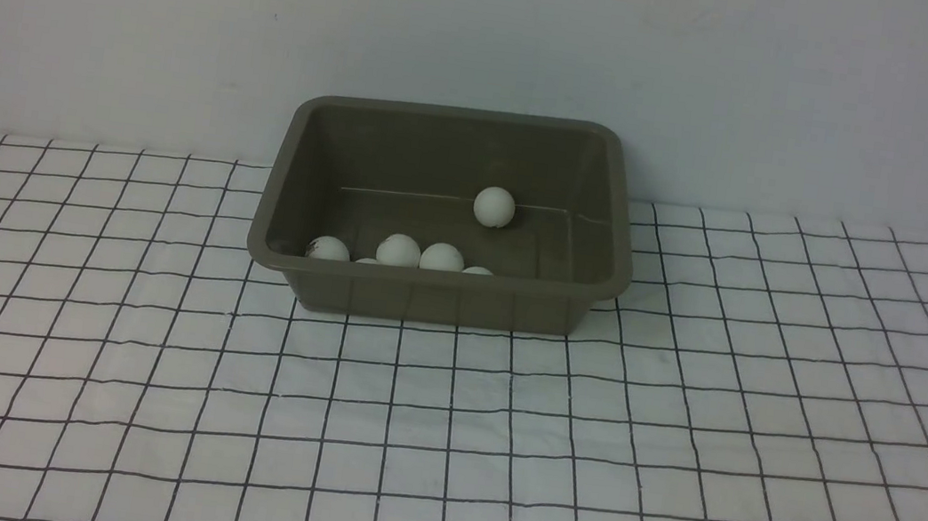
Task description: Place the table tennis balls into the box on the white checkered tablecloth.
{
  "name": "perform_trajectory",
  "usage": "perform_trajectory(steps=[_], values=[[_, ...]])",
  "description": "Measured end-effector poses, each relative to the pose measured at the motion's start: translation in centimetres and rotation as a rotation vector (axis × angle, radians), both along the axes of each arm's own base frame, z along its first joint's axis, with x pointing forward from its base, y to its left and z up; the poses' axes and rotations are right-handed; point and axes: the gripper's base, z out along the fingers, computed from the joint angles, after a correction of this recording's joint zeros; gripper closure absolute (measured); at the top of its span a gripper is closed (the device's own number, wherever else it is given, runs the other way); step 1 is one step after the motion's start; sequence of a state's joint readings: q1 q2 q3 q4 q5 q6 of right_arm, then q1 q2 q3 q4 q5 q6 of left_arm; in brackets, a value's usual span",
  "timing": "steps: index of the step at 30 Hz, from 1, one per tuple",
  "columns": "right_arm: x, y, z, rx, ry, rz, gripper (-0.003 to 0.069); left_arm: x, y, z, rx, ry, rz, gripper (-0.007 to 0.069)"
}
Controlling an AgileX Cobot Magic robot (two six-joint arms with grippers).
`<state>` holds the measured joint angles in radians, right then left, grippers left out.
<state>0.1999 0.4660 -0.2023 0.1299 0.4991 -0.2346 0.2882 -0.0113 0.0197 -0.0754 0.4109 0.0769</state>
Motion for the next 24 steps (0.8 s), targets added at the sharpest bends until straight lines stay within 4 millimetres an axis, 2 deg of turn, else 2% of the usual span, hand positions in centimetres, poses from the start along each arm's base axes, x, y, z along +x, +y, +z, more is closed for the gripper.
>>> perform_trajectory(steps=[3,10,17,19,24], values=[[0.0,0.0,0.0,-0.014,-0.01,0.004,0.0345,0.0,0.0,0.0,0.0,0.0,0.0,0.022],[0.1,0.0,2.3,0.112,-0.254,-0.035,0.0345,0.0,0.0,0.0,0.0,0.0,0.0,0.022],[-2.9,-0.8,4.7,0.186,-0.547,-0.045,0.0345,0.0,0.0,0.0,0.0,0.0,0.0,0.022],[-3.6,-1.1,4.6,0.181,-0.599,-0.076,0.0345,0.0,0.0,0.0,0.0,0.0,0.0,0.022],[-3.9,-1.6,2.2,0.145,-0.569,-0.161,0.0345,0.0,0.0,0.0,0.0,0.0,0.0,0.022]])
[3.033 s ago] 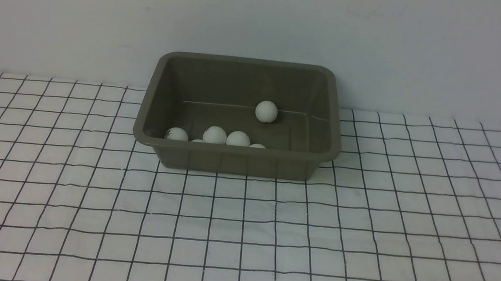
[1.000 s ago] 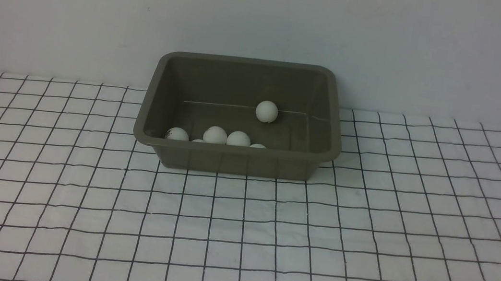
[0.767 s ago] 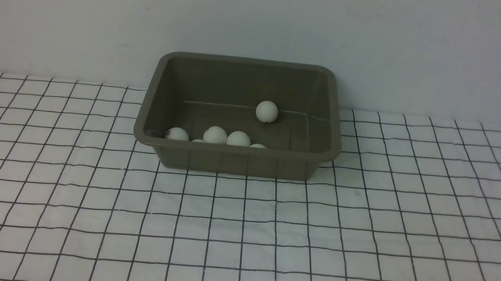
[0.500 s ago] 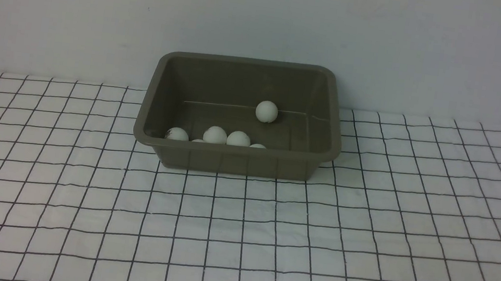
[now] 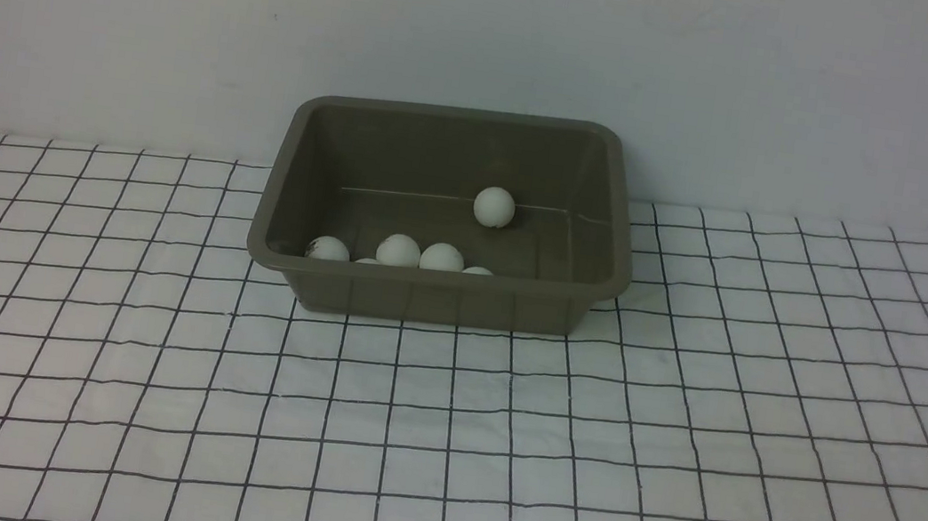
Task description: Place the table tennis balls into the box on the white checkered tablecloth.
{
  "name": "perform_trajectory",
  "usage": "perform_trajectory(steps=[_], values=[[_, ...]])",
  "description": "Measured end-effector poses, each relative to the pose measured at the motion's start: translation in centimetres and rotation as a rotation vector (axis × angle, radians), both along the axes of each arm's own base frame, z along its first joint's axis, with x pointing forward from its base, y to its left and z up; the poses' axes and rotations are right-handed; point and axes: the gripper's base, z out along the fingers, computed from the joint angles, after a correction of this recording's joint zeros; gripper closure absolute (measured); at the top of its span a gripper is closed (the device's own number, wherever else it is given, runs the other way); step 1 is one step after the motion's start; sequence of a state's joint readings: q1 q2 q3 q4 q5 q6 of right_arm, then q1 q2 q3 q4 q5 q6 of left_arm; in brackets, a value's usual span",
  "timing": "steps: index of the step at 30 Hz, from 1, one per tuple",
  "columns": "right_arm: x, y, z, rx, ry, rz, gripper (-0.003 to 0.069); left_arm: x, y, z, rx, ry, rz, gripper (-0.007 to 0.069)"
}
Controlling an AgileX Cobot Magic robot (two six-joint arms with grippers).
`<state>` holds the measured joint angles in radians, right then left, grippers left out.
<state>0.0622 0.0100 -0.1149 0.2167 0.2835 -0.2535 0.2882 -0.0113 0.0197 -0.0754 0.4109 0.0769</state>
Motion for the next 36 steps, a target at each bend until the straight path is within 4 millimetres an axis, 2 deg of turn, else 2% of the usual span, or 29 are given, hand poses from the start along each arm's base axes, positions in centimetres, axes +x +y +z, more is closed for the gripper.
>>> perform_trajectory(steps=[6,18,27,36], values=[[0.4,0.0,-2.8,-0.005,0.083,-0.013,0.0345,0.0,0.0,0.0,0.0,0.0,0.0,0.022],[0.2,-0.2,-4.8,0.038,0.245,-0.071,0.0345,0.0,0.0,0.0,0.0,0.0,0.0,0.022],[0.2,-0.1,-5.6,0.033,0.279,-0.068,0.0345,0.0,0.0,0.0,0.0,0.0,0.0,0.022],[0.3,-0.3,-5.5,0.022,0.239,-0.081,0.0345,0.0,0.0,0.0,0.0,-0.001,0.0,0.022]])
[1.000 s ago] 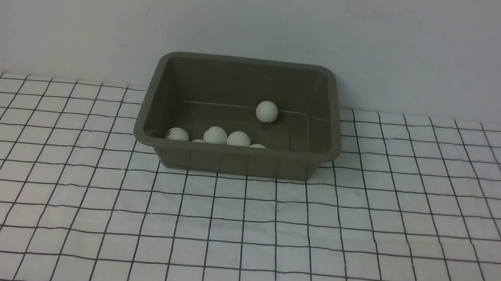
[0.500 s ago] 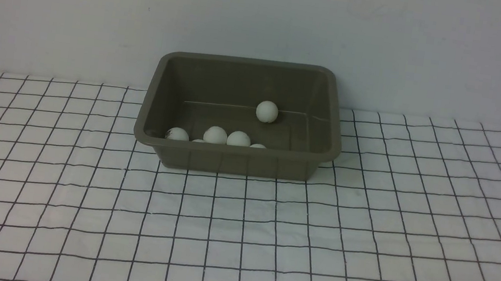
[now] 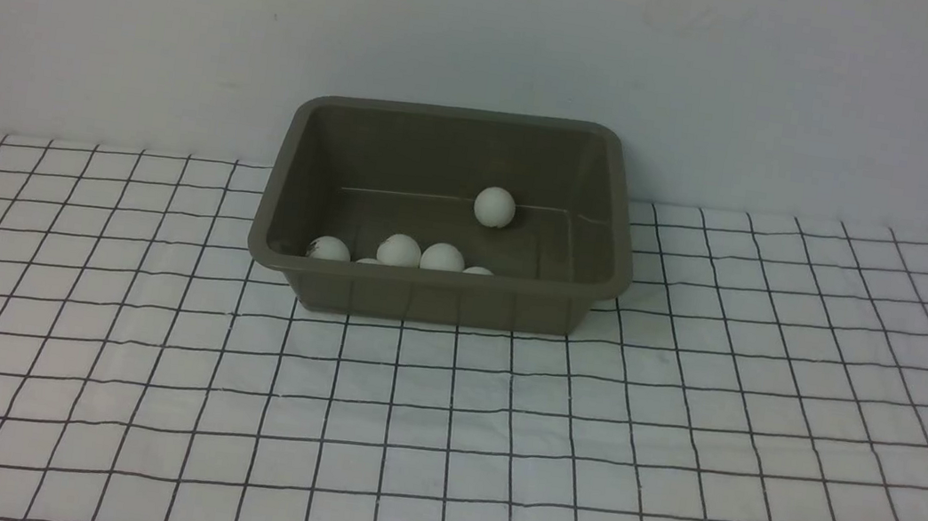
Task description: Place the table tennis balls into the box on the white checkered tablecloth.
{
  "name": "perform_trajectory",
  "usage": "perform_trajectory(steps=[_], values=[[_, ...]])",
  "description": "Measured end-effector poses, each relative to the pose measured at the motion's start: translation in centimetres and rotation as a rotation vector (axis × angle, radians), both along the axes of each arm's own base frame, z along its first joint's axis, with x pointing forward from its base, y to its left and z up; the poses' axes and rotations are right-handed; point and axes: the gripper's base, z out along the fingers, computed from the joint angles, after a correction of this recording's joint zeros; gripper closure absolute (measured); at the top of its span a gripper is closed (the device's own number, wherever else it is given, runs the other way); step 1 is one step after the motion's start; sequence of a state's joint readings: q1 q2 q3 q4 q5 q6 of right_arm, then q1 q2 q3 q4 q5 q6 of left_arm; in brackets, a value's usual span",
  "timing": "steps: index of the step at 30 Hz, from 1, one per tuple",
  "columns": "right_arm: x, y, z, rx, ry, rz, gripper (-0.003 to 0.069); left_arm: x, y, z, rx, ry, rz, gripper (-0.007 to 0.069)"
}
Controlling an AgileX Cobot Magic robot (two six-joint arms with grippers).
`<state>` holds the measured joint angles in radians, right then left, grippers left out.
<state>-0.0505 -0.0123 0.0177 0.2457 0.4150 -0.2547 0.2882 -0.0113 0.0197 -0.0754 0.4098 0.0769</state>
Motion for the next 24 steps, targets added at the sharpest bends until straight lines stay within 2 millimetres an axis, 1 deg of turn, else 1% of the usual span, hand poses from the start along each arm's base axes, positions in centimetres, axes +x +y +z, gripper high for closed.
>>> perform_trajectory(steps=[12,17,24], values=[[0.0,-0.01,-0.02,-0.003,0.0,0.0,0.0345,0.0,0.0,0.0,0.0,0.0,0.0,0.022],[0.0,-0.16,-0.03,-0.029,0.001,-0.011,0.0345,0.0,0.0,0.0,0.0,0.0,0.0,0.022],[0.0,-0.42,-0.01,0.034,-0.001,-0.055,0.0345,0.0,0.0,0.0,0.0,0.0,0.0,0.022]])
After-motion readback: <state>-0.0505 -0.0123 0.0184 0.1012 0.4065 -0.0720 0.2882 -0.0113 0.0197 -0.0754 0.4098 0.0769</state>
